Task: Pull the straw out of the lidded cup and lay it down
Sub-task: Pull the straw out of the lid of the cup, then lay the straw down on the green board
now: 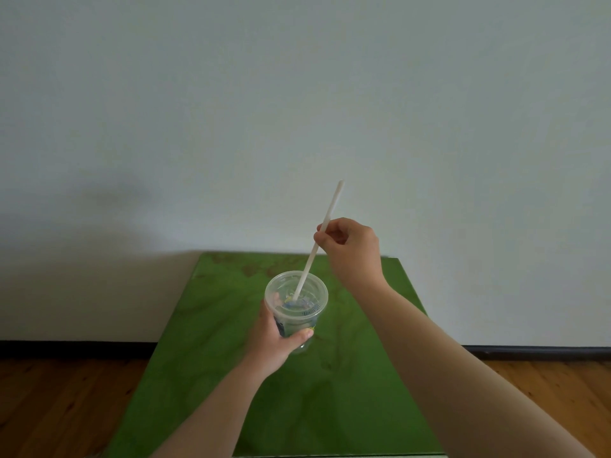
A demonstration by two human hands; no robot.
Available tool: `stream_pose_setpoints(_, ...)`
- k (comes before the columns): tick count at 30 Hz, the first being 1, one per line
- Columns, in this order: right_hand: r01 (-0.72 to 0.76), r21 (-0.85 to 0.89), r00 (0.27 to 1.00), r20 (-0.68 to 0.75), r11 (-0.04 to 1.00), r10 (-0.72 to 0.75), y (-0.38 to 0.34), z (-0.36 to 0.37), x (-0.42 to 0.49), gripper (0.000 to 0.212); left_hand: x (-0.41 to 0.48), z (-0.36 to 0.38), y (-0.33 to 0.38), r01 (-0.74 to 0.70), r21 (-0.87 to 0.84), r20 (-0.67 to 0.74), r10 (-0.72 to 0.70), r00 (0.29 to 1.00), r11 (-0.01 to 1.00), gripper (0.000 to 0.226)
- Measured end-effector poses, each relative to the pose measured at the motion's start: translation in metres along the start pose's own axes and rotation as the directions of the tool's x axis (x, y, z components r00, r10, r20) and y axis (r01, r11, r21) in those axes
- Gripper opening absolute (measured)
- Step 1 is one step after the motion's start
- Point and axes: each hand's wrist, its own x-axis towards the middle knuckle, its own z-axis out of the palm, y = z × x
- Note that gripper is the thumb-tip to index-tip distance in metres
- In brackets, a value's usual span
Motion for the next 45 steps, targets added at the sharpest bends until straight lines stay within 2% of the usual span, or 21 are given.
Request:
stream_pose_setpoints(11,0.06,0.065,0.997,-0.051,0.996,-0.057,-0.01,-0.012,0.004,0.015,0.0,0.0,0.0,0.01,-0.007,-0.003,-0.01,1.0,1.0,0.086)
stream_pose_setpoints(16,0.084,0.123,0.994,-0.076,0.989,-0.075,-0.012,-0.019,0.006,0.006,0.0,0.0,-0.001,0.002,-0.019,0.002,-0.002,1.0,1.0,0.083)
stream_pose_setpoints(24,0.063,0.157,0.991,-0.127,0.986,-0.043,0.0,-0.025,0.007,0.007,0.0,0.0,-0.001,-0.024,0.006,0.007,0.024,1.0,1.0,0.081)
stream_pose_setpoints(31,0.017,0.083,0.988,-0.154,0.996,-0.005,0.027,-0.026,0.011,0.009,0.0,0.001,-0.003,-0.01,-0.002,-0.008,0.01,1.0,1.0,0.085)
stream_pose_setpoints(39,-0.097,-0.104,0.985,-0.154,0.99,0.08,0.076,-0.029,0.01,0.008,0.002,0.003,-0.006,0.004,-0.028,-0.006,-0.004,1.0,1.0,0.08)
stream_pose_setpoints(45,-0.201,-0.225,0.976,-0.129,0.953,0.176,0.109,-0.028,0.007,0.014,0.004,0.003,-0.007,0.021,-0.067,-0.015,-0.022,1.0,0.998,0.09)
